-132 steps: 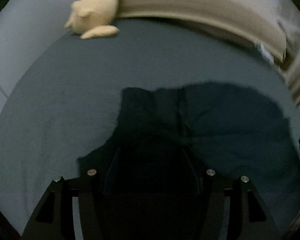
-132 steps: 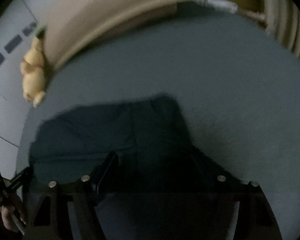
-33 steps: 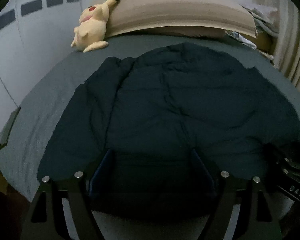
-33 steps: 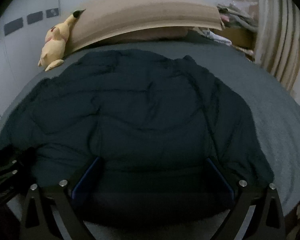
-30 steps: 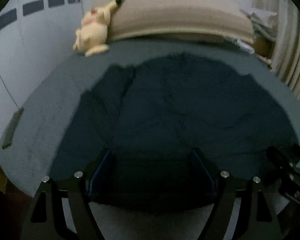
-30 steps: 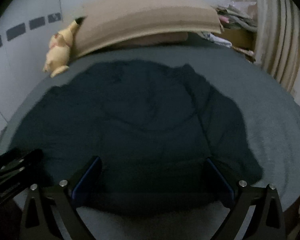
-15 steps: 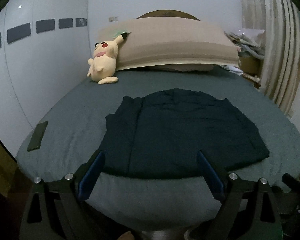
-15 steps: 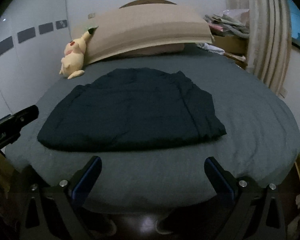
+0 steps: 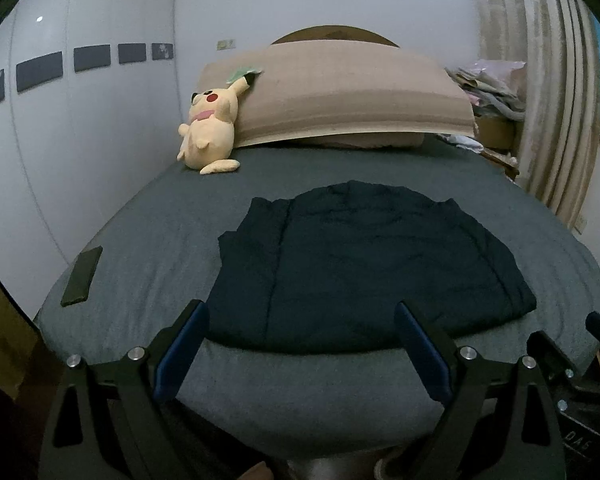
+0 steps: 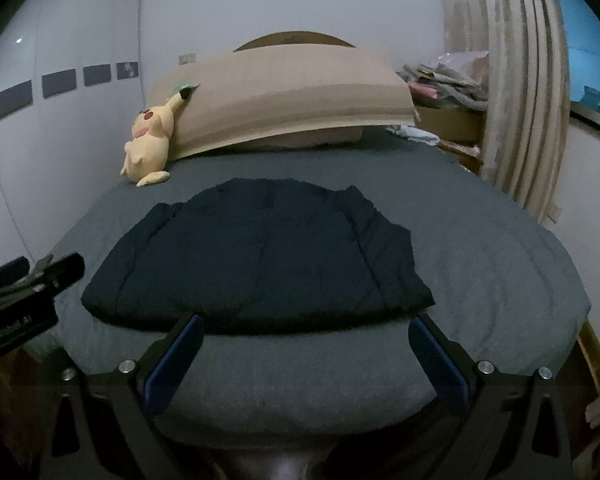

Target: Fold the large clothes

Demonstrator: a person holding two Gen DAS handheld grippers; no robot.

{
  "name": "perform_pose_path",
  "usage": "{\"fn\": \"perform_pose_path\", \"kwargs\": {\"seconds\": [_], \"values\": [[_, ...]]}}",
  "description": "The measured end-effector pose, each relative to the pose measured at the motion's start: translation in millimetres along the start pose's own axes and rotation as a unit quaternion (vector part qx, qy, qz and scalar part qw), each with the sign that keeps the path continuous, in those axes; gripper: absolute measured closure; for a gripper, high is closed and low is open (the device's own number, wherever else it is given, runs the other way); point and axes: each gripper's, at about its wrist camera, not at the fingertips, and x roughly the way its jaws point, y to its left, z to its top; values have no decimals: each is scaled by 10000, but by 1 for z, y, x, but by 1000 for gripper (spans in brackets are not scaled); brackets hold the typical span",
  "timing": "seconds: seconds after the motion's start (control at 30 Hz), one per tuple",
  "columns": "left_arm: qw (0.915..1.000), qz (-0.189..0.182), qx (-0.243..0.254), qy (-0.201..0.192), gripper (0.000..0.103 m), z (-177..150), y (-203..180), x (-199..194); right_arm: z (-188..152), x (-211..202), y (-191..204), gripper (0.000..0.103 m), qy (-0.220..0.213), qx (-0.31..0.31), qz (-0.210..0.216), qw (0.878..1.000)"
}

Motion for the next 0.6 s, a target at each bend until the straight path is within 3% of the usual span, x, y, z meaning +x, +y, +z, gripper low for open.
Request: {"fn": "perform_pose_path", "kwargs": {"seconds": [0.6], "values": [[9999,94,11,-106,9,2,-3,-5,4,-6,2,0,-99,-87,-22,9999]]}}
